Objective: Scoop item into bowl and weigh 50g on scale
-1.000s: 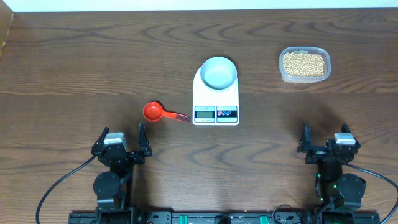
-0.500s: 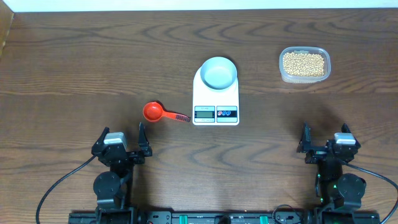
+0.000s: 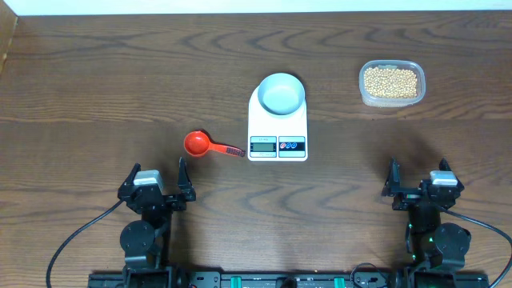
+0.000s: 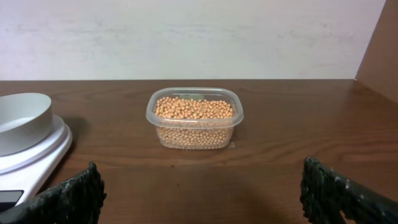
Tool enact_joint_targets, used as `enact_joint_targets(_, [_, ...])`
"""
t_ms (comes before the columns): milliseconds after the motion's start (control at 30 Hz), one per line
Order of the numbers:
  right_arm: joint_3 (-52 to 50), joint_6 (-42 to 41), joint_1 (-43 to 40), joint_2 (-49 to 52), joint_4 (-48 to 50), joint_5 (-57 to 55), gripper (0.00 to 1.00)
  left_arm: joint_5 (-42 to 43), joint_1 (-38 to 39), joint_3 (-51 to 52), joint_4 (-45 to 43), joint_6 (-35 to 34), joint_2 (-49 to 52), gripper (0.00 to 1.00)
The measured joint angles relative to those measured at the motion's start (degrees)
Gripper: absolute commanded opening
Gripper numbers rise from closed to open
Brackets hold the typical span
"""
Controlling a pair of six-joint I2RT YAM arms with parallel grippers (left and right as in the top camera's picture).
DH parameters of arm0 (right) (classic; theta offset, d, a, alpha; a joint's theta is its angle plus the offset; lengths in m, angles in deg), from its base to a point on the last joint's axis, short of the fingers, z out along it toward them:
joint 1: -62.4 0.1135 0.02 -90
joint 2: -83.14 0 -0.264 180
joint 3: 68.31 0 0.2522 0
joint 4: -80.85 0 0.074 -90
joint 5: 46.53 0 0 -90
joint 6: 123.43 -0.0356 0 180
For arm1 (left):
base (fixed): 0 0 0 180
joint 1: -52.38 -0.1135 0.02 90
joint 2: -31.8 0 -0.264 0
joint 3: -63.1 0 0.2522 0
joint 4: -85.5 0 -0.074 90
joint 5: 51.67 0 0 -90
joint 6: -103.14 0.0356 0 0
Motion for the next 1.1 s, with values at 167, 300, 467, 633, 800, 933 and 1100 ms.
enact_joint_targets(167, [0.0, 0.02, 0.0, 0.0, 0.0, 0.0, 0.99, 0.0, 0.0, 0.0, 0.0, 0.0, 0.0, 0.98])
enact_joint_targets(300, [0.0, 0.02, 0.0, 0.0, 0.0, 0.0, 0.99, 0.0, 0.0, 0.0, 0.0, 0.0, 0.0, 0.98])
enact_joint_targets(467, [0.0, 0.0, 0.0, 0.0, 0.0, 0.0, 0.99, 0.0, 0.0, 0.0, -0.02, 0.0, 0.0, 0.98])
enact_joint_targets(633, [0.0, 0.0, 0.0, 0.0, 0.02, 0.0, 0.99, -0.09, 0.02, 0.44, -2.69, 0.0, 0.07, 0.98])
enact_joint_targets(800, [0.0, 0.02, 0.0, 0.0, 0.0, 0.0, 0.99, 0.07, 0.02, 0.9, -9.99, 0.0, 0.15, 0.98])
enact_joint_targets(933, [0.0, 0.02, 0.0, 0.0, 0.0, 0.0, 0.99, 0.07, 0.0, 0.9, -11.61, 0.0, 0.15, 0.98])
enact_joint_targets(1100, [0.0, 0.02, 0.0, 0.0, 0.0, 0.0, 0.99, 0.07, 0.0, 0.9, -10.62, 0.0, 0.15, 0.98])
